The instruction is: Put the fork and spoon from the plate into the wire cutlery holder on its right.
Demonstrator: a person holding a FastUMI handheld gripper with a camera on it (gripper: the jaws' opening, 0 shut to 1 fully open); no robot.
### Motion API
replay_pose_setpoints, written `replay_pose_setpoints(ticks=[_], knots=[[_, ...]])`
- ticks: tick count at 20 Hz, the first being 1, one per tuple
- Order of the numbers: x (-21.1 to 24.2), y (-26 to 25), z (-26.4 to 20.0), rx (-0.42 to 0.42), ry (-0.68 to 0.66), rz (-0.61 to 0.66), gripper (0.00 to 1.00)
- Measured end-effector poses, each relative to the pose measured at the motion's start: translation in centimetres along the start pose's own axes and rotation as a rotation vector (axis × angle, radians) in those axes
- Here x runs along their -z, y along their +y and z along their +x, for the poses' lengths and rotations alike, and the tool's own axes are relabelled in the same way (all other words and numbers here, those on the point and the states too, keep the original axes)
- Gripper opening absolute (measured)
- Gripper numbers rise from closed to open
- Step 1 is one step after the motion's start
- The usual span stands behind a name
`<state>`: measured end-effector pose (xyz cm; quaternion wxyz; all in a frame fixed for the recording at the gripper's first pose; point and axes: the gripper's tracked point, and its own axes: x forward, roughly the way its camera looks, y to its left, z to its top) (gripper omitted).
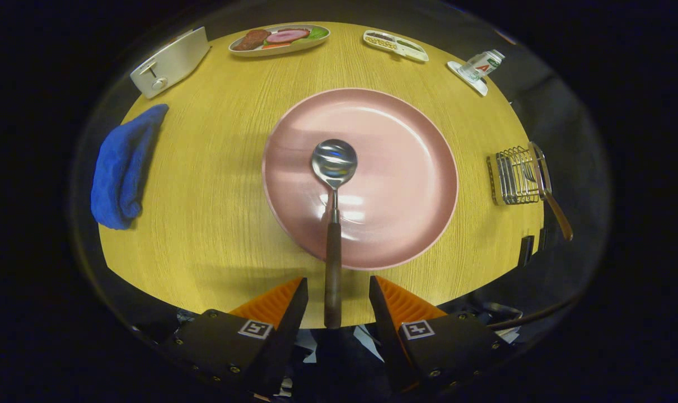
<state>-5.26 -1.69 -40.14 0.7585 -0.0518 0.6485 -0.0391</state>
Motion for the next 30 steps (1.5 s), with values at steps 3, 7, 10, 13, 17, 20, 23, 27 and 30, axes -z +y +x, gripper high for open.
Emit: replay_pose_setpoints(ticks=[3, 7, 10, 13, 17, 20, 23, 27, 30], knots=[[0.4, 0.3, 0.7, -0.003, 0.009, -0.015, 0.68], [0.8, 0.3, 1.3, 0.005, 0.026, -0.090, 0.32], [1.0, 0.3, 1.4, 0.018, 0.042, -0.146, 0.12], [1.6, 0.8, 0.7, -0.007, 0.053, -0.154, 0.06], [1.3, -1.0, -1.0, 0.087, 0.053, -0.173, 0.06], [0.2, -1.8, -3.1, 0.117, 0.032, -0.157, 0.06], [-0.8, -2.7, -5.2, 0.153, 0.009, -0.164, 0.06], [-1.9, -3.8, -7.6, 0.170, -0.017, -0.126, 0.06], [-2.6, -5.5, -9.3, 0.184, -0.034, -0.070, 0.06]])
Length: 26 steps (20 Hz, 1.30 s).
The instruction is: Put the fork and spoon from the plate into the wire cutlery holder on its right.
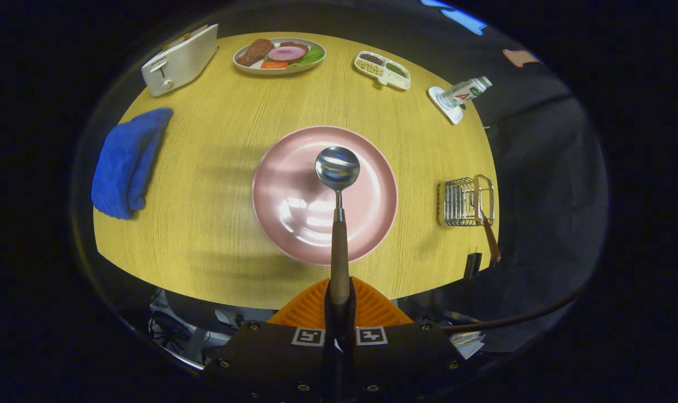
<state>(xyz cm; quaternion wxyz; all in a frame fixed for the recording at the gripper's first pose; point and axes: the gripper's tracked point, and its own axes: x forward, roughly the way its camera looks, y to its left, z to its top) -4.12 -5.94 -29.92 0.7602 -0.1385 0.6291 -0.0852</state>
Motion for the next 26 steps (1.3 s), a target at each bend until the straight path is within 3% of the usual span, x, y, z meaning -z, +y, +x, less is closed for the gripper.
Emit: replay_pose_setpoints(ticks=[9, 13, 19, 26], knots=[[-1.8, -10.5, -0.4, 0.067, 0.029, 0.223, 0.06], [-2.1, -14.3, 0.6, 0.058, 0.071, 0.342, 0.06], [-1.5, -17.4, 2.7, 0.024, 0.144, 0.482, 0.06], [-0.7, -18.3, 4.4, -0.040, 0.217, 0.550, 0.06]])
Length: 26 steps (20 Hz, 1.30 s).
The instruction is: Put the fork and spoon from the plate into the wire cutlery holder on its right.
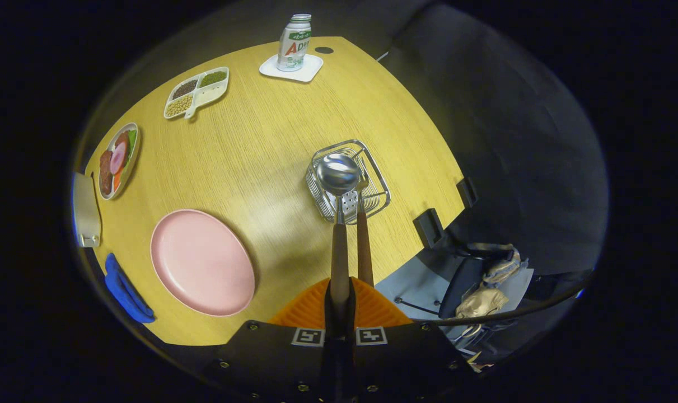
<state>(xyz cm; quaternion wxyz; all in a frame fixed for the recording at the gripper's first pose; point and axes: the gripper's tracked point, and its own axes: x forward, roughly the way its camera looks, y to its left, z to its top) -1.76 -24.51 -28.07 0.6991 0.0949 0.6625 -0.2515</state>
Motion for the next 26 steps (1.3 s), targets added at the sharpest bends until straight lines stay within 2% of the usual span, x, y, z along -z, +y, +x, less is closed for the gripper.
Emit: replay_pose_setpoints(ticks=[5, 19, 23, 26], knots=[[-0.4, -0.1, 0.5, -0.030, 0.037, 0.002, 0.06], [-0.8, -0.5, 1.3, -0.040, 0.088, -0.066, 0.06], [-1.3, -0.9, 1.1, -0.026, 0.065, -0.079, 0.12], [-1.6, -1.0, 0.6, -0.031, 0.049, -0.073, 0.12]])
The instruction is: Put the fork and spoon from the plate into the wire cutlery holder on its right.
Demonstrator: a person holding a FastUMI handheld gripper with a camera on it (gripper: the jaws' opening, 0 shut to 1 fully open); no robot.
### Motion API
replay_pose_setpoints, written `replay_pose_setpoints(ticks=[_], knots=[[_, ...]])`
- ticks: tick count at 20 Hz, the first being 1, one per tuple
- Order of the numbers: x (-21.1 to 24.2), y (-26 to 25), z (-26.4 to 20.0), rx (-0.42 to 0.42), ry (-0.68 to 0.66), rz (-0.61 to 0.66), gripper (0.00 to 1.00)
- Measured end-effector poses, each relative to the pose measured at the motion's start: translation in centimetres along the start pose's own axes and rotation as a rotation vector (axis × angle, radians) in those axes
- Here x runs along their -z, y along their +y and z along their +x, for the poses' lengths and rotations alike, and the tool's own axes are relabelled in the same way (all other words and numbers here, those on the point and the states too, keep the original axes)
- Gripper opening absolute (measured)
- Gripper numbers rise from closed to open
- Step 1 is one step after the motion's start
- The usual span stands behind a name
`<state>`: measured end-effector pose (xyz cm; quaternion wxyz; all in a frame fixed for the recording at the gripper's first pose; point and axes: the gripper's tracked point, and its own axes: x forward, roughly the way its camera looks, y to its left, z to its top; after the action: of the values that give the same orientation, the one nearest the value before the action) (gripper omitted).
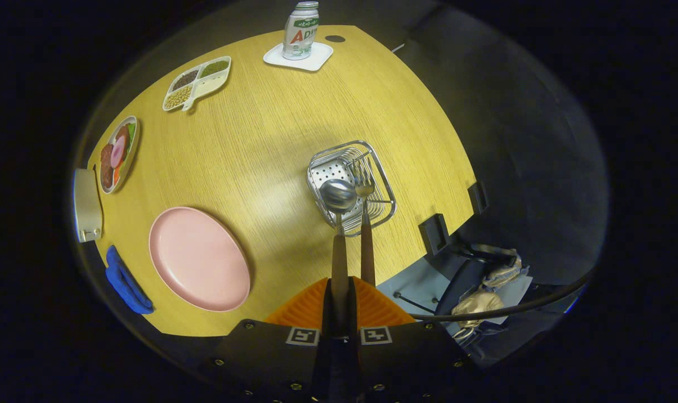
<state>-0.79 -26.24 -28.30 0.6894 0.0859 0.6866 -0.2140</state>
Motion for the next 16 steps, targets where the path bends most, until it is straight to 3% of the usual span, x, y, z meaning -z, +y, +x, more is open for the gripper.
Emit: replay_pose_setpoints(ticks=[12, 13, 15, 16], knots=[[-0.8, -0.4, -2.2, 0.006, -0.065, 0.003, 0.16], [-0.8, -0.2, -2.3, -0.001, -0.073, 0.008, 0.29], [-1.2, 0.4, -2.9, -0.027, -0.107, 0.017, 0.31], [-1.6, 0.8, -3.3, -0.042, -0.135, 0.022, 0.41]])
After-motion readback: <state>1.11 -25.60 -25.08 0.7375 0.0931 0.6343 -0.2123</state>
